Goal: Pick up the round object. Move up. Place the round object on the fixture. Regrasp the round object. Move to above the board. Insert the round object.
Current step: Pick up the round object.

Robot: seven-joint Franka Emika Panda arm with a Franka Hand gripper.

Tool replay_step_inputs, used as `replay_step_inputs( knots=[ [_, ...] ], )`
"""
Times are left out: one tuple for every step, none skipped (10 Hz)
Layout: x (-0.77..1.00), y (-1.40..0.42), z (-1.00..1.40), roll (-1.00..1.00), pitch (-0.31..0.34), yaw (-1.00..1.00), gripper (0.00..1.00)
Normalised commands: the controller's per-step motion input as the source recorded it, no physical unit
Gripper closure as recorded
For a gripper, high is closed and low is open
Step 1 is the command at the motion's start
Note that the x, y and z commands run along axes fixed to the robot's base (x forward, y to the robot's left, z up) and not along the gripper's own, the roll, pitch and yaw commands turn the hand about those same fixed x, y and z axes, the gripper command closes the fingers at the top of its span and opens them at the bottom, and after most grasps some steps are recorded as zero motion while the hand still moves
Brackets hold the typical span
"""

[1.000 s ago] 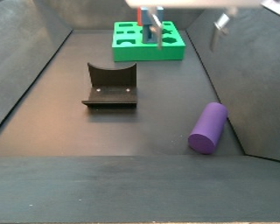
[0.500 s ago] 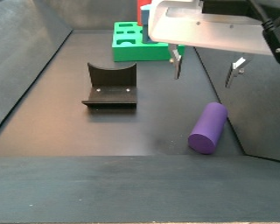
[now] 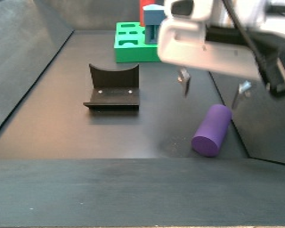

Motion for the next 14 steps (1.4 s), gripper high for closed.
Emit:
replay_step_inputs(
  knots=[
    [-0.14,0.09,-0.87,0.03,-0.114,-0.23,0.0],
    [0.0,0.0,-0.97,0.04,-0.124,-0.11,0.0],
    [0.0,0.0,-0.99,0.04,-0.121,-0.09,0.0],
    [0.0,0.0,-1.0,0.05,-0.107,-0.08,0.0],
    [0.02,0.0,-0.87,0.05,-0.123,-0.05,0.0],
    [-0.11,0.03,-0.2,0.0,-0.177,-0.03,0.0],
    [-0.1,0.01,-0.12,0.0,-0.216,-0.02,0.0],
    [0.0,0.0,0.0,0.0,0.0,0.0,0.0],
    [0.0,0.0,0.0,0.0,0.0,0.0,1.0],
    [0.0,0.0,0.0,0.0,0.0,0.0,1.0],
    [0.0,0.0,0.0,0.0,0.0,0.0,1.0],
    [0.0,0.0,0.0,0.0,0.0,0.0,1.0],
    [0.0,0.0,0.0,0.0,0.0,0.0,1.0],
    [0.0,0.0,0.0,0.0,0.0,0.0,1.0]
  ],
)
